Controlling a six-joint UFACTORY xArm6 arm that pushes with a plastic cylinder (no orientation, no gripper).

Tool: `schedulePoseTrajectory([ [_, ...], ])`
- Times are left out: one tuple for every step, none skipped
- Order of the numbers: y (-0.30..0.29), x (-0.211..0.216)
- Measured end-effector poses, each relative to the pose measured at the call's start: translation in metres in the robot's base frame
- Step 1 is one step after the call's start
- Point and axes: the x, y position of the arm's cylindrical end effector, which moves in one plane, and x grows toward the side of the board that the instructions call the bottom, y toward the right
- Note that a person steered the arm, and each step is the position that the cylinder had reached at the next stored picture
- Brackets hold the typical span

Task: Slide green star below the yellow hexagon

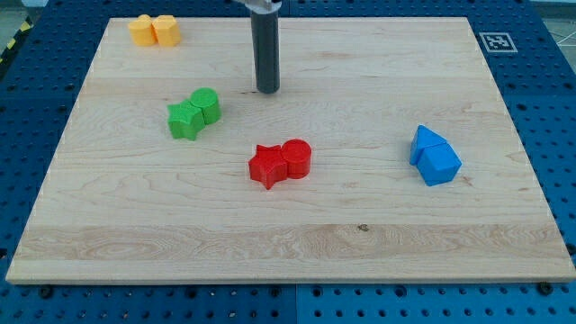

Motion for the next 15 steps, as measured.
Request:
schedulePoseTrajectory([
  [0.0,0.036],
  [-0.019,0.064],
  [-0.057,0.077],
  [-0.078,0.079],
  [-0.076,0.079],
  [-0.076,0.082],
  [-0.081,0.103],
  [-0.082,0.103],
  [-0.093,0.102],
  [-0.101,0.097],
  [-0.102,0.091],
  [-0.102,0.079],
  [-0.096,0.069],
  [-0.094,0.057],
  [-0.094,0.04],
])
